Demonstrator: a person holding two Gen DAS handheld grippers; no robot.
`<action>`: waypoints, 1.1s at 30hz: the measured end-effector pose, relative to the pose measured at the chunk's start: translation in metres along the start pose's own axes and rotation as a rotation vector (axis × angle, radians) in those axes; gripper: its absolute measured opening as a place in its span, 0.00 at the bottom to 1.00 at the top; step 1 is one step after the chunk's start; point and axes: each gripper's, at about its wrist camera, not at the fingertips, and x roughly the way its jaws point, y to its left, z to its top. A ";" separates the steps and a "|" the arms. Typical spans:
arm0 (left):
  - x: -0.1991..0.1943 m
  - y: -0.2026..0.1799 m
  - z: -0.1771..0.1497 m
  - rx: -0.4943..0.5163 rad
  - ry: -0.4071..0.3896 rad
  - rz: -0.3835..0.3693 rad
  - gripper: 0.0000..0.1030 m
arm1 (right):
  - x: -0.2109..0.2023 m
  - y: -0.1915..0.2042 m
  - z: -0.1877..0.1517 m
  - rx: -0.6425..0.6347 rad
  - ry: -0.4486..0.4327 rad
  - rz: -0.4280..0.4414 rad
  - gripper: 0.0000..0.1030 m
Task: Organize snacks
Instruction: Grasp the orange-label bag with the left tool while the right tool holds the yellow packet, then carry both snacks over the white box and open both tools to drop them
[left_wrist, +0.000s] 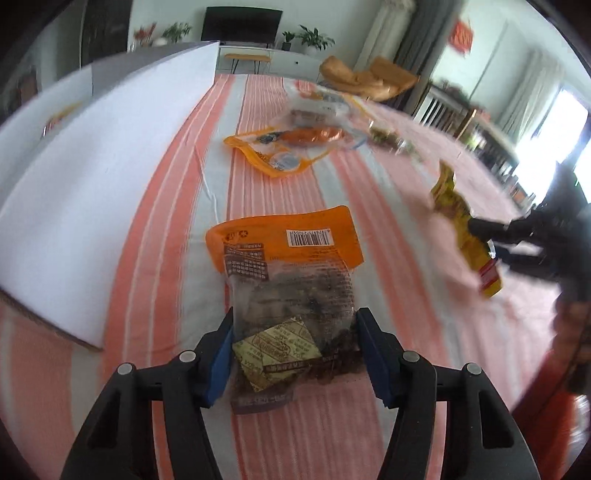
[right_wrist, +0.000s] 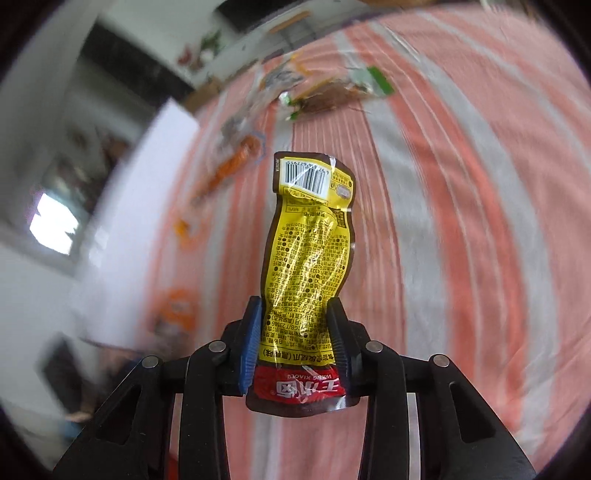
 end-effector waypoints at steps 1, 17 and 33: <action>-0.005 0.003 -0.001 -0.028 -0.010 -0.041 0.58 | -0.004 -0.008 -0.002 0.067 -0.011 0.077 0.35; -0.128 0.128 0.104 -0.211 -0.240 0.142 0.59 | 0.012 0.215 0.056 -0.150 -0.014 0.446 0.35; -0.142 0.137 0.069 -0.191 -0.344 0.342 1.00 | 0.095 0.331 0.020 -0.545 -0.127 0.169 0.74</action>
